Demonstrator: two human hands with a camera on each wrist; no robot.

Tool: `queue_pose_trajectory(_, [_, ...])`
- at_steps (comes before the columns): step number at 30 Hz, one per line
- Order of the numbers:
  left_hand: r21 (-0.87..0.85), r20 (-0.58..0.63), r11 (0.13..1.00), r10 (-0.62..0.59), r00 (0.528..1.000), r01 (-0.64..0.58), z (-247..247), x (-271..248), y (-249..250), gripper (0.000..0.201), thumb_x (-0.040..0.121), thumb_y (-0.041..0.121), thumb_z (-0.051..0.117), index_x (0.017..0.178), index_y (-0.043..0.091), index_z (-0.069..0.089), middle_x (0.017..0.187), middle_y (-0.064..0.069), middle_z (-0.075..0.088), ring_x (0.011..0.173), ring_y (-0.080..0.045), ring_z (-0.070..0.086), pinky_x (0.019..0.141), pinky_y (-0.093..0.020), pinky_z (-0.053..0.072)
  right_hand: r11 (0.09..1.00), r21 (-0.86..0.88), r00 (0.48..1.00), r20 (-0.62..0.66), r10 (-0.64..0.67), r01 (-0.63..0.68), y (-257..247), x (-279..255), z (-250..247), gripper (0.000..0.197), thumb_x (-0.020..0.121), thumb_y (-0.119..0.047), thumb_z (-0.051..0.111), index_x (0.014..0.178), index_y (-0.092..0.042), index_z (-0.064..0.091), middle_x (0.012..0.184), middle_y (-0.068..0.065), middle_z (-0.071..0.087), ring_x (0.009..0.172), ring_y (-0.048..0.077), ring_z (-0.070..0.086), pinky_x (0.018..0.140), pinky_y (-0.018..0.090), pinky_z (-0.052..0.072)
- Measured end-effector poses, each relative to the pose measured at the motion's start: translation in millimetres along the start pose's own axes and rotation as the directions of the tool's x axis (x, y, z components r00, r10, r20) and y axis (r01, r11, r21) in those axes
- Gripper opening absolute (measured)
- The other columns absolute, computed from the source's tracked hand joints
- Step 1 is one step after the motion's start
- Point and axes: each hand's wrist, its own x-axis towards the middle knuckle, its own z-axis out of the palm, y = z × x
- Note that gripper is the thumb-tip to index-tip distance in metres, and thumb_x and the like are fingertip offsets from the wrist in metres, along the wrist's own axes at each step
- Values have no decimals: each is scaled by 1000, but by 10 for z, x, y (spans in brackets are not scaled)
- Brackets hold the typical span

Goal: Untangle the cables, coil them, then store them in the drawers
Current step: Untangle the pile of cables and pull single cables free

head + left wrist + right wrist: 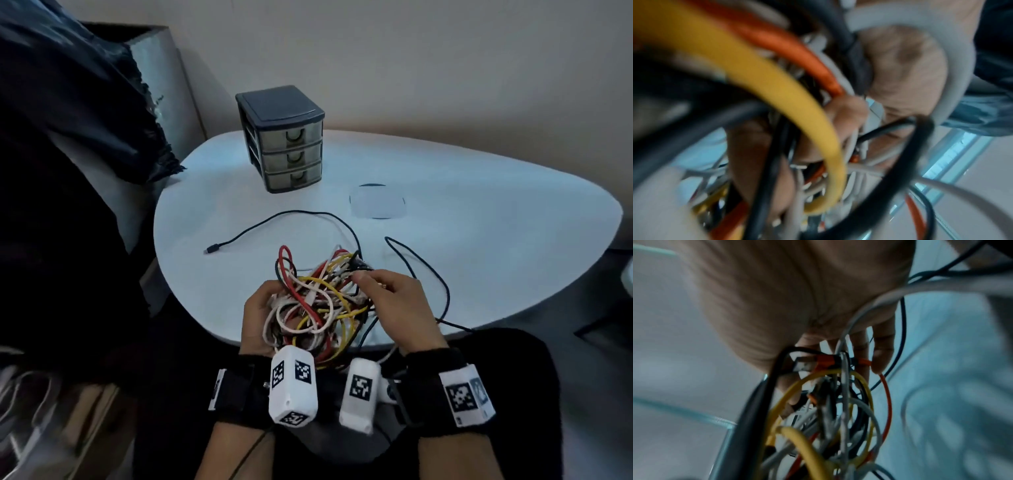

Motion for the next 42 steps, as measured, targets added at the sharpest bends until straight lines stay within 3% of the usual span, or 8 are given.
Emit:
queue_pose_trajectory(3, [4, -22, 999, -33, 999, 33, -16, -81, 48, 21, 64, 20, 65, 73, 2, 71, 75, -15, 67, 64, -27, 67, 65, -30, 58, 997, 1, 993, -85, -82, 82, -19, -87, -1, 19, 87, -33, 71, 75, -18, 71, 59, -13, 61, 57, 3, 53, 63, 23, 41])
queue_pose_trajectory(7, [4, 18, 995, -96, 995, 96, -15, -154, 141, 35, 68, 31, 67, 93, 7, 63, 81, -15, 64, 71, -31, 63, 68, -34, 58, 990, 99, 990, -115, -86, 97, -51, -131, -41, 14, 87, -25, 72, 92, -23, 60, 83, 8, 70, 62, 15, 56, 62, 30, 46])
queue_pose_trajectory(12, [187, 75, 972, -158, 985, 142, -48, -129, -4, 87, 70, 30, 88, 133, -12, 46, 135, -48, 37, 118, -53, 45, 107, -66, 32, 993, 104, 999, 10, -52, 51, 111, -87, -139, 25, 89, -20, 71, 104, -40, 72, 109, -7, 73, 107, 13, 66, 96, 36, 51])
queue_pose_trajectory(21, [327, 65, 939, -136, 989, 108, -139, -32, -48, 54, 71, 17, 77, 115, -7, 58, 104, -29, 61, 85, -36, 62, 81, -43, 53, 968, -191, 985, -11, -170, 165, 81, -128, -376, 9, 85, -15, 73, 82, -23, 72, 79, 6, 68, 74, 17, 59, 62, 14, 41])
queue_pose_trajectory(28, [445, 32, 895, -9, 999, -7, -145, -38, 100, 53, 65, 18, 77, 111, -4, 63, 102, -26, 64, 87, -34, 63, 87, -45, 51, 915, -336, 851, -391, -350, 222, 12, -94, -286, 3, 89, -33, 69, 88, -35, 72, 88, -9, 59, 86, 14, 59, 78, 27, 45])
queue_pose_trajectory(32, [447, 13, 894, 22, 1000, -25, -246, -77, 115, 50, 66, 9, 74, 113, -4, 64, 102, -27, 65, 87, -36, 66, 90, -47, 51, 960, -11, 807, -539, -241, 279, 6, -115, -274, 14, 94, -23, 61, 81, -26, 65, 54, -1, 63, 51, 16, 59, 61, 34, 50])
queue_pose_trajectory(37, [433, 5, 901, 33, 999, -32, -315, -81, 118, 65, 61, 13, 78, 118, -10, 58, 104, -29, 62, 90, -38, 63, 86, -43, 53, 752, 470, 762, -644, -65, 461, -180, -194, -345, 5, 89, -17, 61, 84, -15, 61, 71, 12, 67, 65, 29, 67, 58, 31, 52])
queue_pose_trajectory(42, [400, -10, 916, 22, 1000, -16, -363, -57, 143, 40, 74, 7, 69, 113, -2, 65, 100, -26, 64, 83, -35, 66, 82, -42, 56, 749, 372, 645, -759, -96, 549, -213, -193, -623, 7, 93, -13, 61, 87, -14, 63, 72, 6, 70, 71, 29, 70, 62, 31, 53])
